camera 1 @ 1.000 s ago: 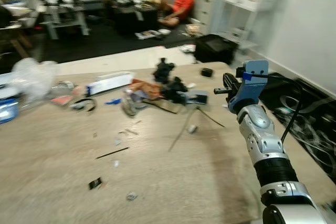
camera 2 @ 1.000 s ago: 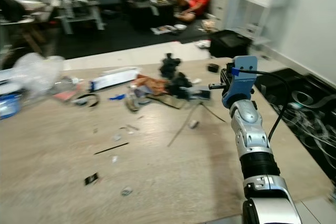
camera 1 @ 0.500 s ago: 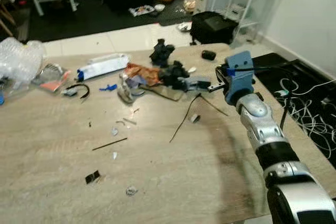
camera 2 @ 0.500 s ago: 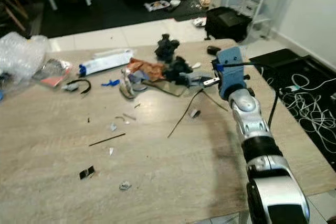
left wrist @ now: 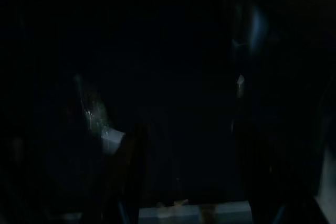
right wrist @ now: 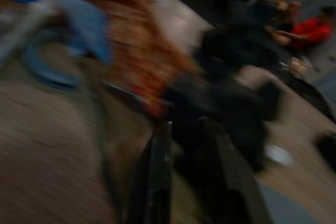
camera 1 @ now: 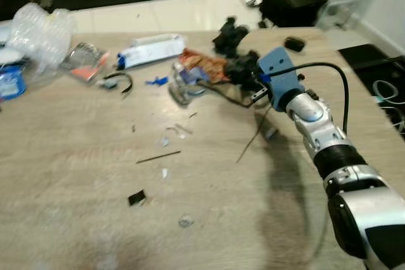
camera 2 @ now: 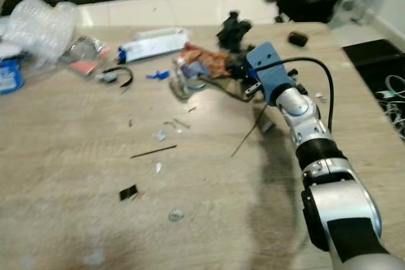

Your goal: Picking trash to rubbish bin

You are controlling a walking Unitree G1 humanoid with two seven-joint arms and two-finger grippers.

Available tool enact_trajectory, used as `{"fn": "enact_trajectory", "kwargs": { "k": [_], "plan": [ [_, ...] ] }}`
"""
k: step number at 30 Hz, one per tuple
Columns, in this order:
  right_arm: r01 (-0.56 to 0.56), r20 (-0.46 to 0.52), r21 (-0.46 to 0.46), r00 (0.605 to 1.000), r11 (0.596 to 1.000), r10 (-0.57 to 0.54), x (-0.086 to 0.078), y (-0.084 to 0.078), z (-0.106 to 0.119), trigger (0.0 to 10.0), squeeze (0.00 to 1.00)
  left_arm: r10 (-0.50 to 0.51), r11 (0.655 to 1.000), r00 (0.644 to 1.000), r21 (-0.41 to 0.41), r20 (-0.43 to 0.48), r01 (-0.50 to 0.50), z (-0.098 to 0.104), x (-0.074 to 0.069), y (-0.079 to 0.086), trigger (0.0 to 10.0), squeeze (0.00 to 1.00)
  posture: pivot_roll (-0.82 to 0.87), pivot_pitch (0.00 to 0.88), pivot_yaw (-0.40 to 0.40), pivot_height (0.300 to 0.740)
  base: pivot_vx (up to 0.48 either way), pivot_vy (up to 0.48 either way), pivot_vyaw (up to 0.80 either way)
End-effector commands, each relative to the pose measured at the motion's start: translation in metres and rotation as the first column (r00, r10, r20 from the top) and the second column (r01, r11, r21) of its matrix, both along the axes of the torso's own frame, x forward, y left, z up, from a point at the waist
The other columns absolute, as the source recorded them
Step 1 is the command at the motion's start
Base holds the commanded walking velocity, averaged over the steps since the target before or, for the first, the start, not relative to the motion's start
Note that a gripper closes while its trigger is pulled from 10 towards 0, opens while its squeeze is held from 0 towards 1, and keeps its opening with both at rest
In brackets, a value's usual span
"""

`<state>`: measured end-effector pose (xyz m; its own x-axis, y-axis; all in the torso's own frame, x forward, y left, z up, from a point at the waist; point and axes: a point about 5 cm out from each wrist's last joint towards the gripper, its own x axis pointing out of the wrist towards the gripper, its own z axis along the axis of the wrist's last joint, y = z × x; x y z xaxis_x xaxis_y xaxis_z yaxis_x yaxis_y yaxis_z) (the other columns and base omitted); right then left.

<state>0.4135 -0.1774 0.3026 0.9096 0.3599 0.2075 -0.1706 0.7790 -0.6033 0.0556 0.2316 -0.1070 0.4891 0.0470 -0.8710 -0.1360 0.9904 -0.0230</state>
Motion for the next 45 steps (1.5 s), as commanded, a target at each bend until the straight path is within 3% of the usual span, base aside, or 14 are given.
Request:
{"fn": "enact_trajectory", "kwargs": {
  "k": [1, 6, 10, 17, 20, 23, 31, 32, 33, 34, 38, 45],
  "plan": [
    [-0.008, -0.015, -0.086, 1.000, 0.996, 0.006, 0.000, 0.000, -0.002, 10.0, 1.00, 0.014, 1.000, 0.999, -0.007, -0.031, -0.014, -0.002, -0.016, -0.001, 10.0, 0.00, 0.04, 0.443, 0.023, 0.740, 0.000, 0.000, 0.00],
    [0.023, 0.004, -0.136, 1.000, 0.990, -0.023, 0.001, -0.005, 0.003, 10.0, 1.00, 0.014, 1.000, 0.999, -0.009, -0.038, -0.014, -0.002, -0.024, -0.001, 10.0, 0.00, 0.04, 0.454, 0.026, 0.740, 0.000, 0.000, 0.00],
    [0.106, 0.082, -0.162, 0.992, 0.981, -0.094, 0.001, -0.012, 0.012, 10.0, 1.00, 0.003, 1.000, 0.999, -0.011, -0.040, -0.004, -0.002, -0.029, 0.000, 10.0, 0.00, 0.05, 0.473, 0.039, 0.740, 0.000, 0.000, 0.00],
    [0.187, 0.169, -0.209, 0.974, 0.960, -0.153, -0.001, -0.021, 0.022, 10.0, 1.00, -0.009, 1.000, 1.000, -0.007, -0.018, 0.009, 0.000, -0.025, 0.003, 10.0, 0.00, 0.06, 0.481, 0.049, 0.740, 0.000, 0.000, 0.00],
    [0.266, 0.199, -0.282, 0.956, 0.922, -0.215, -0.002, -0.034, 0.024, 10.0, 1.00, -0.016, 1.000, 1.000, -0.005, 0.001, 0.016, 0.001, -0.022, 0.004, 10.0, 0.00, 0.06, 0.484, 0.052, 0.740, 0.000, 0.000, 0.00],
    [0.283, 0.211, -0.290, 0.951, 0.914, -0.227, -0.003, -0.037, 0.025, 10.0, 1.00, -0.017, 1.000, 1.000, -0.005, 0.002, 0.017, 0.002, -0.022, 0.005, 10.0, 0.00, 0.06, 0.487, 0.053, 0.740, 0.000, 0.000, 0.00],
    [0.407, 0.279, -0.359, 0.906, 0.840, -0.320, -0.006, -0.059, 0.031, 10.0, 1.00, -0.030, 0.999, 1.000, -0.011, 0.002, 0.030, 0.002, -0.024, 0.003, 10.0, 0.00, 0.05, 0.498, 0.058, 0.740, 0.000, 0.000, 0.00],
    [0.419, 0.281, -0.366, 0.901, 0.831, -0.330, -0.006, -0.061, 0.030, 10.0, 0.68, -0.031, 0.999, 1.000, -0.012, 0.002, 0.031, 0.002, -0.025, 0.004, 10.0, 0.00, 0.06, 0.503, 0.060, 0.740, 0.000, 0.000, 0.00],
    [0.428, 0.281, -0.372, 0.898, 0.824, -0.340, -0.007, -0.063, 0.029, 10.0, 0.13, -0.031, 0.999, 1.000, -0.012, 0.001, 0.031, 0.002, -0.026, 0.004, 10.0, 0.00, 0.06, 0.503, 0.060, 0.740, 0.000, 0.000, 0.00],
    [0.434, 0.280, -0.373, 0.895, 0.820, -0.346, -0.007, -0.065, 0.028, 10.0, 0.00, -0.031, 0.999, 1.000, -0.011, 0.001, 0.031, 0.002, -0.027, 0.005, 10.0, 0.00, 0.06, 0.510, 0.065, 0.740, 0.000, 0.000, 0.00],
    [0.462, 0.286, -0.376, 0.882, 0.803, -0.373, -0.007, -0.069, 0.023, 10.0, 0.00, -0.033, 0.999, 0.999, -0.004, -0.001, 0.033, 0.004, -0.036, 0.011, 10.0, 0.00, 0.09, 0.526, 0.081, 0.740, 0.000, 0.000, 0.00],
    [0.473, 0.309, -0.353, 0.873, 0.807, -0.376, -0.007, -0.067, 0.026, 10.0, 0.00, -0.028, 1.000, 1.000, 0.011, -0.001, 0.028, 0.008, -0.045, 0.021, 10.0, 0.00, 0.11, 0.539, 0.098, 0.740, 0.000, 0.000, 0.00]
  ]
}}
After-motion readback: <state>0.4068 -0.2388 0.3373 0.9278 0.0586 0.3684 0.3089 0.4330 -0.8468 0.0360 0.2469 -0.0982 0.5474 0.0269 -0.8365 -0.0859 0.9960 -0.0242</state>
